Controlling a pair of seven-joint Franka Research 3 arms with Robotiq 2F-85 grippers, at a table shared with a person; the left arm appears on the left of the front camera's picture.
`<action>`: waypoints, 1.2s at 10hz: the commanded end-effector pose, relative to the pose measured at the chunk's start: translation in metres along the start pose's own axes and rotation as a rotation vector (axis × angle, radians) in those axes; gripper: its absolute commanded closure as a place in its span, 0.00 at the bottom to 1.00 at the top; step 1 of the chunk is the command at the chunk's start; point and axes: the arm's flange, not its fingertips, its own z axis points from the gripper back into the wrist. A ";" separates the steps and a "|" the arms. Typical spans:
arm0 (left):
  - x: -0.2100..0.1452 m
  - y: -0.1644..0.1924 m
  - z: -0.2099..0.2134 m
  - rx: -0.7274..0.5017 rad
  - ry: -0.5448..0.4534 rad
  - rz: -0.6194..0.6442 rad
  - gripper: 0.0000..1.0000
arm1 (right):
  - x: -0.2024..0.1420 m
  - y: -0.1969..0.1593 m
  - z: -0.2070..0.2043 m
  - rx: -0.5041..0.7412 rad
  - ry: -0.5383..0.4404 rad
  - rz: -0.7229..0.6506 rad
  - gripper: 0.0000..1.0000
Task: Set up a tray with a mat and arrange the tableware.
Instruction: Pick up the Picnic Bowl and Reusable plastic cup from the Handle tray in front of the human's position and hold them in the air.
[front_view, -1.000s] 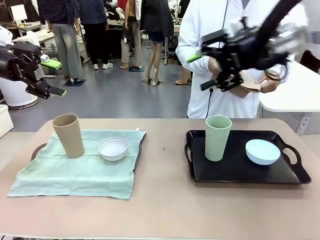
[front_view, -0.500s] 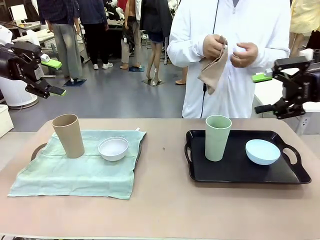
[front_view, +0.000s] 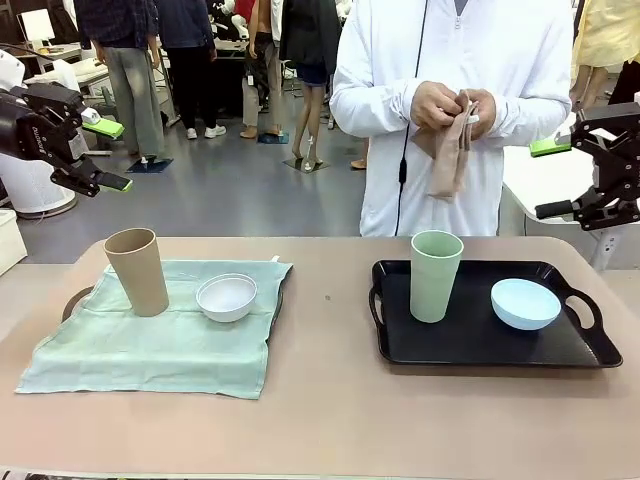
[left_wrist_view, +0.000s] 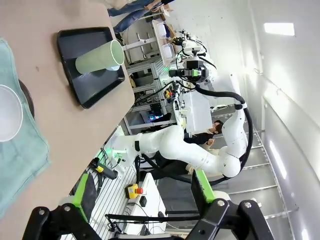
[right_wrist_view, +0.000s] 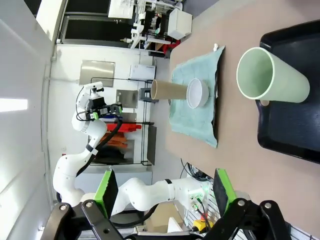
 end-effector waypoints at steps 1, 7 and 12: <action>-0.001 -0.001 0.002 0.002 0.001 -0.017 0.00 | 0.001 0.000 0.004 0.001 -0.013 0.001 0.00; -0.001 -0.001 0.002 0.002 0.001 -0.017 0.00 | 0.006 -0.010 0.017 -0.011 -0.042 -0.030 0.00; -0.001 -0.001 0.002 0.002 0.001 -0.017 0.00 | 0.006 -0.010 0.017 -0.011 -0.042 -0.030 0.00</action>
